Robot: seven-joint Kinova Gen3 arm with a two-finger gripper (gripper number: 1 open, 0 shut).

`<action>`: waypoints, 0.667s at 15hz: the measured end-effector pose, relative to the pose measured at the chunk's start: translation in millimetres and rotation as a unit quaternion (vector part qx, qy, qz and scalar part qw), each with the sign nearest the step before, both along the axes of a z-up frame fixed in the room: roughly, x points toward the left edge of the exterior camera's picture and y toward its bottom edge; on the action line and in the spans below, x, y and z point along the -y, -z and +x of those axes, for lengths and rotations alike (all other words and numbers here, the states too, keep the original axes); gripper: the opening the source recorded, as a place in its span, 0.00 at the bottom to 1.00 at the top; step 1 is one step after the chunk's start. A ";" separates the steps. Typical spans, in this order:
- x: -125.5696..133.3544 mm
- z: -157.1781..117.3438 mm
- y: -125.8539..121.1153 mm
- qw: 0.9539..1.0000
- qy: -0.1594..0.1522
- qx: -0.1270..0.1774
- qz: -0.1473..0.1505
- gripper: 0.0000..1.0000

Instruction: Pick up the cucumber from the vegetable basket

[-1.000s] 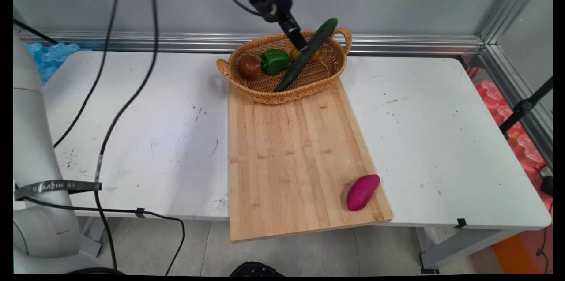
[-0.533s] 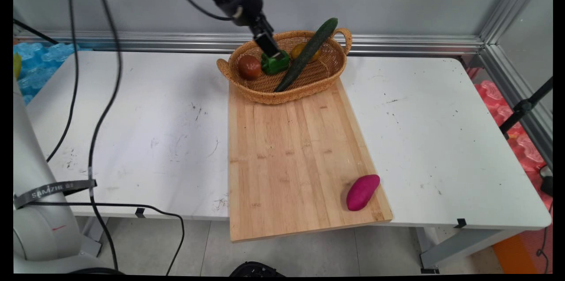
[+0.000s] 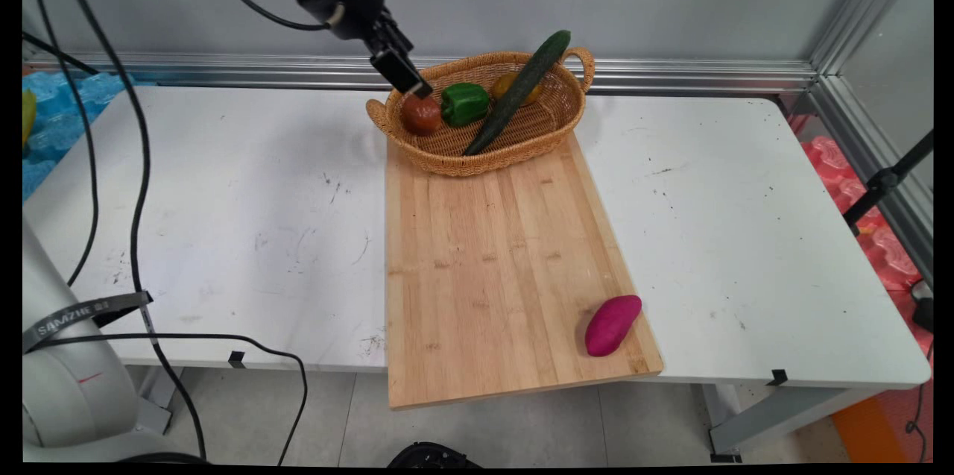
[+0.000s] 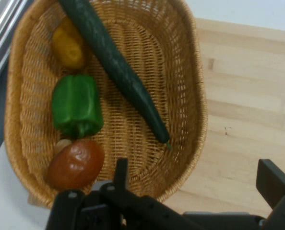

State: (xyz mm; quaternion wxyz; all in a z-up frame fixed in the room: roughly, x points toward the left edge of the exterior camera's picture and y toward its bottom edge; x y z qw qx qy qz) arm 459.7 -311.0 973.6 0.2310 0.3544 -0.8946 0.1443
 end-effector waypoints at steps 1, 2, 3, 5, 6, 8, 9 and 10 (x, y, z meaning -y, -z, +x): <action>-2.6 4.9 -0.9 1.000 -0.009 -0.005 -0.002 1.00; -3.6 7.2 -1.2 1.000 -0.014 -0.007 -0.003 1.00; -4.9 10.9 -1.7 1.000 -0.023 -0.013 -0.004 1.00; -4.7 16.6 -2.1 0.999 -0.042 -0.026 -0.009 1.00; -3.7 18.1 -2.1 0.998 -0.048 -0.032 -0.012 1.00; 2.2 19.8 -1.3 0.997 -0.064 -0.045 -0.017 1.00; 6.6 19.7 -0.3 0.996 -0.072 -0.050 -0.020 1.00; 14.2 18.6 1.9 0.995 -0.082 -0.056 -0.024 1.00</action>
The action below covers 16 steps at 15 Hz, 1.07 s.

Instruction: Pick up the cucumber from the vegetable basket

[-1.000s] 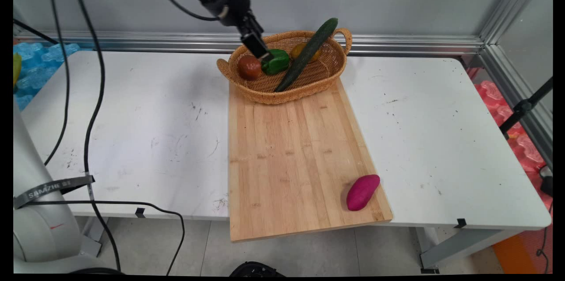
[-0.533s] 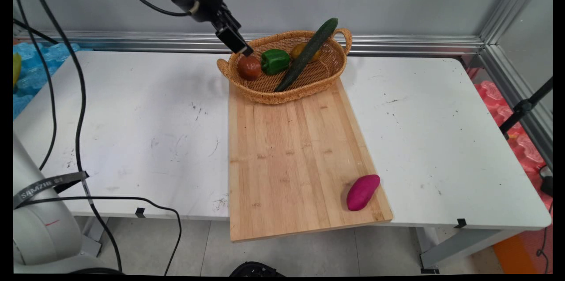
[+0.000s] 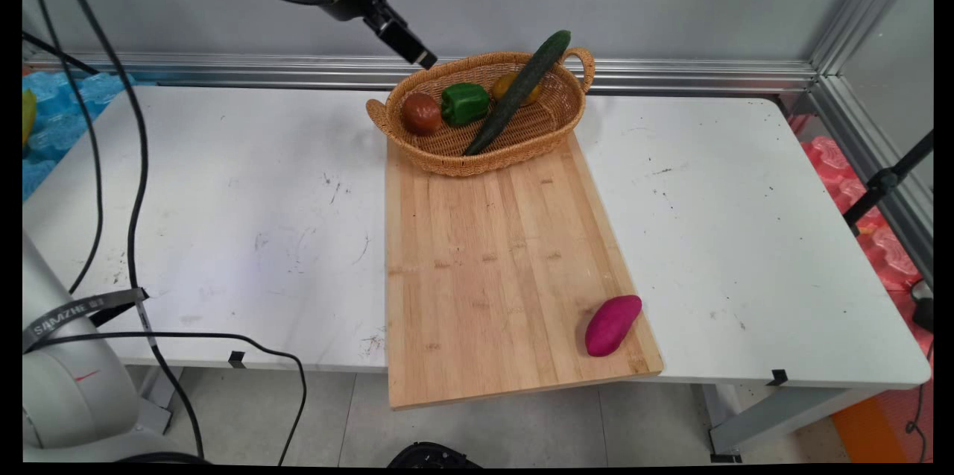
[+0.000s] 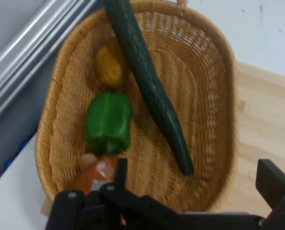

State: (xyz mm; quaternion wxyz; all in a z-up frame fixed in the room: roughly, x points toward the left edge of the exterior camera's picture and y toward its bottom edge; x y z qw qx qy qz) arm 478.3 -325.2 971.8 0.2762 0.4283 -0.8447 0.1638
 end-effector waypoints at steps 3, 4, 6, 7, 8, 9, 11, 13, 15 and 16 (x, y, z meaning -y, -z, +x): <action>20.8 -5.9 7.8 1.000 -0.021 -0.011 -0.006 1.00; 29.0 -9.0 11.7 0.999 -0.027 -0.013 -0.008 1.00; 46.7 -16.4 21.5 0.999 -0.040 -0.018 -0.010 1.00; 52.2 -19.1 24.8 0.999 -0.044 -0.019 -0.010 1.00; 60.9 -23.7 30.5 0.999 -0.049 -0.020 -0.010 1.00; 69.6 -28.4 36.7 0.998 -0.054 -0.021 -0.010 1.00; 86.7 -38.7 49.8 0.998 -0.062 -0.024 -0.008 1.00; 105.3 -50.0 64.9 0.997 -0.069 -0.025 -0.006 1.00; 122.3 -60.4 79.9 0.997 -0.076 -0.024 -0.002 1.00; 130.4 -65.6 88.0 0.996 -0.080 -0.023 0.001 1.00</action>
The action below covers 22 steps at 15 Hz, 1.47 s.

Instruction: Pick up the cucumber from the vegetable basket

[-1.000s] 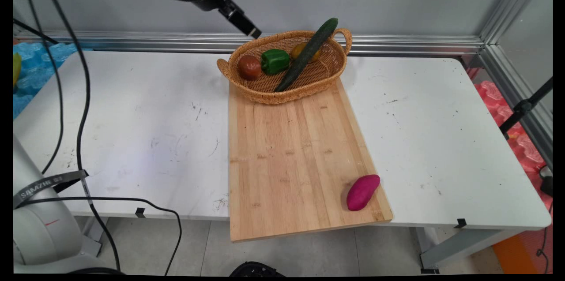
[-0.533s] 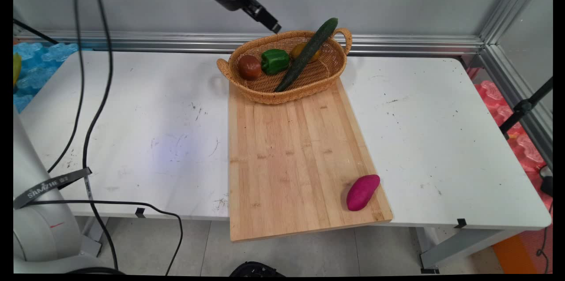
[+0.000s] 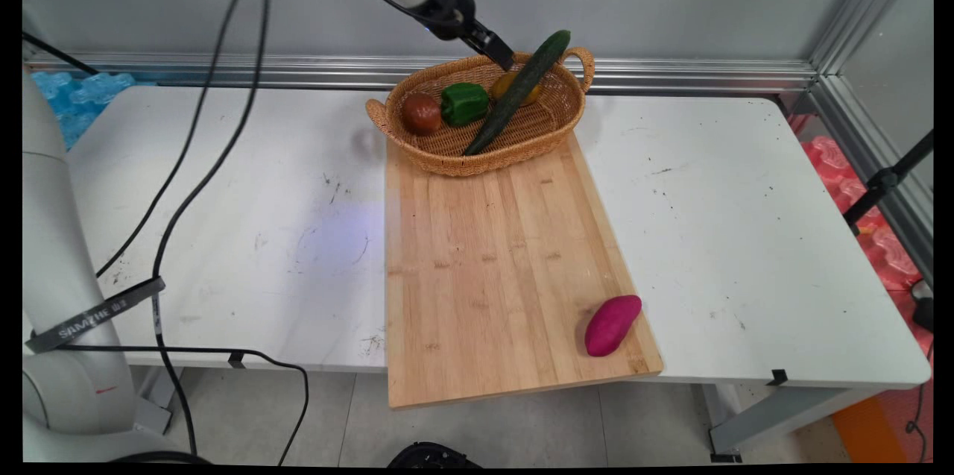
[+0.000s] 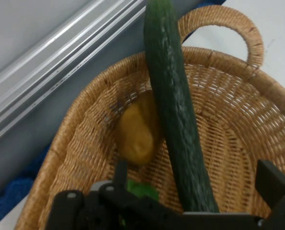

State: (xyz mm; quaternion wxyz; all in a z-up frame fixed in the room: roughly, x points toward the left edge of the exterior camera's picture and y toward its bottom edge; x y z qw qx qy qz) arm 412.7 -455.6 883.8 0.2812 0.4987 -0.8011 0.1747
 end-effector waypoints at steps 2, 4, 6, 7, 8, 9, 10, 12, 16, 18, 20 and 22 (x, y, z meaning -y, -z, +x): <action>13.2 -10.5 15.5 1.000 -0.007 0.001 0.009 1.00; 24.2 -21.6 30.8 1.000 -0.013 0.003 0.019 1.00; 32.0 -31.4 43.5 0.999 -0.020 0.006 0.028 1.00; 34.7 -35.9 48.8 0.999 -0.023 0.007 0.032 1.00; 37.2 -40.8 54.3 0.999 -0.027 0.008 0.037 1.00; 39.1 -45.3 58.7 0.999 -0.030 0.009 0.040 1.00; 39.9 -47.9 61.2 0.999 -0.031 0.010 0.043 1.00; 41.2 -54.6 68.2 0.998 -0.037 0.013 0.049 1.00; 39.6 -62.6 75.9 0.997 -0.044 0.021 0.058 1.00; 37.2 -65.0 76.6 0.997 -0.046 0.025 0.060 1.00; 34.6 -66.7 76.5 0.997 -0.047 0.028 0.060 0.00; 33.0 -68.0 76.0 0.997 -0.046 0.031 0.059 0.00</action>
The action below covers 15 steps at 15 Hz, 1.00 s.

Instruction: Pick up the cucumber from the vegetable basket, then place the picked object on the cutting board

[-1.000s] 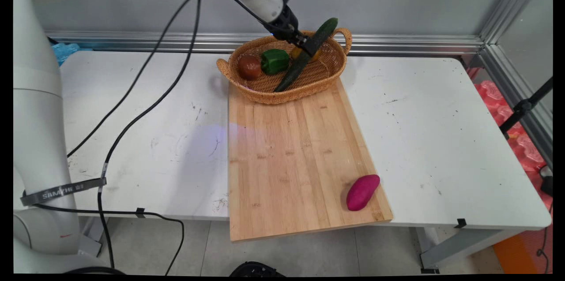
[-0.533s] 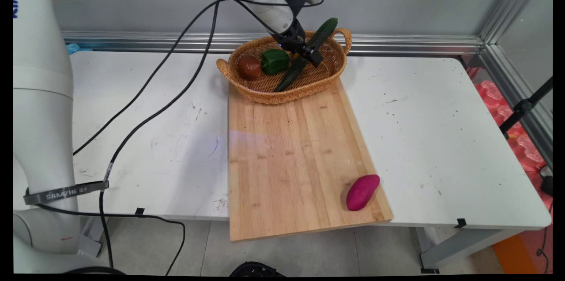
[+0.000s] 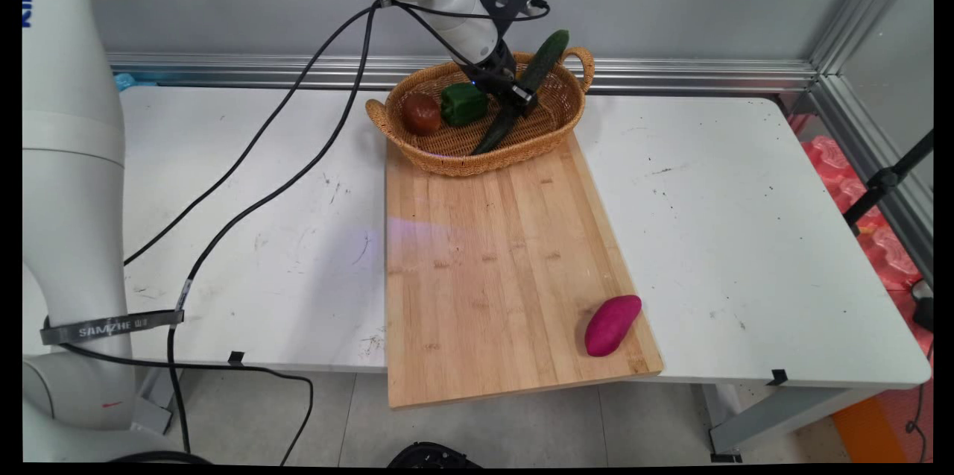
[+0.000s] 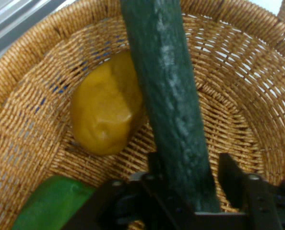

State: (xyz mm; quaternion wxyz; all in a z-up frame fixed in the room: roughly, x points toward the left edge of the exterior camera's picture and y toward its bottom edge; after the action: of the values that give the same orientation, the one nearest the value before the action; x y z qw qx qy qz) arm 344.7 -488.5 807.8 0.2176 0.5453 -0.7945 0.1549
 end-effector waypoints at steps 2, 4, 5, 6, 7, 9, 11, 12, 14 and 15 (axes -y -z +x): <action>-2.1 -1.2 -2.2 1.000 0.001 0.003 -0.002 0.00; -3.4 -2.9 -6.4 1.000 0.001 0.006 -0.005 0.00; -4.4 -3.9 -10.0 1.000 0.002 0.007 -0.007 0.00; -5.4 -5.1 -14.3 1.000 0.002 0.007 -0.010 0.00; -7.3 -6.3 -19.7 1.000 0.002 0.007 -0.012 0.00; -12.0 -8.0 -32.0 1.000 0.003 0.006 -0.017 0.00; -18.0 -9.6 -45.4 1.000 0.006 0.005 -0.022 0.00; -22.8 -10.6 -54.9 1.000 0.009 0.005 -0.025 0.00; -31.4 -12.7 -69.9 0.999 0.016 0.002 -0.029 0.00; -37.6 -15.5 -79.9 0.999 0.023 0.000 -0.031 0.00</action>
State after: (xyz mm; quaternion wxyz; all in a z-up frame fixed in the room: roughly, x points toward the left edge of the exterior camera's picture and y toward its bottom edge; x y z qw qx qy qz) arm 329.2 -451.0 887.7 0.2379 0.5197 -0.8019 0.1739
